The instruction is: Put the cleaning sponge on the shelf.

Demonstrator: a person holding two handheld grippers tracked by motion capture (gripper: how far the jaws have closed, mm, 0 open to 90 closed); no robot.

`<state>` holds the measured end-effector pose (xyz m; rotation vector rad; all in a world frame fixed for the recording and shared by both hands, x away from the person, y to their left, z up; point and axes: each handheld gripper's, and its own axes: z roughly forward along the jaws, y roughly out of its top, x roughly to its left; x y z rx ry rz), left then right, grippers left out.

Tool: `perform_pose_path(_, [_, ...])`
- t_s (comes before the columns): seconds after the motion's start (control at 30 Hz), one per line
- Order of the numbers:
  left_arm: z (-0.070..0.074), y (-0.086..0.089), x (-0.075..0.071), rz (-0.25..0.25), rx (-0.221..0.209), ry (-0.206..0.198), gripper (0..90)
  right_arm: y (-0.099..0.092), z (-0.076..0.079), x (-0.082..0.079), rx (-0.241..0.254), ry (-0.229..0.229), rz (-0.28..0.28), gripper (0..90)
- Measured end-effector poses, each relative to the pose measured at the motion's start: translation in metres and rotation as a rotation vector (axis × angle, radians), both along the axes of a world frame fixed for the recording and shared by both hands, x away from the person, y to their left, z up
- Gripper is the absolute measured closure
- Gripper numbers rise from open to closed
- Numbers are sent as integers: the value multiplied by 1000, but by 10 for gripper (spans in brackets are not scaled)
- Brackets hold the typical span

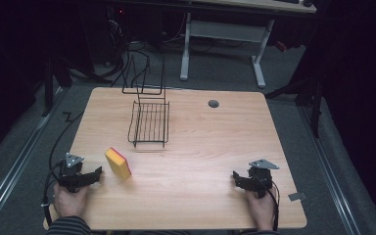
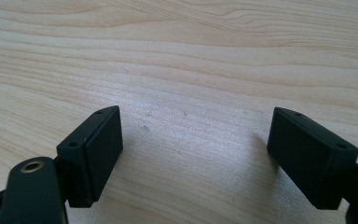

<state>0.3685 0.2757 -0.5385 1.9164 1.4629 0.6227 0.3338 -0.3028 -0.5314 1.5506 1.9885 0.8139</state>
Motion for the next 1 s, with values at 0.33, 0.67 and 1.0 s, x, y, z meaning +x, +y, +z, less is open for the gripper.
perform_pose_path(0.33, [0, 0, 0, -11, -3, -1, 175, 0, 0, 0, 0, 0, 0, 182])
perform_pose_path(0.67, [0, 0, 0, -19, -8, 4, 174, 0, 0, 0, 2, 2, -3, 182])
perform_pose_path(1.0, [0, -2, 0, -33, -8, 9, 146, 0, 0, 0, 1, 2, -3, 182])
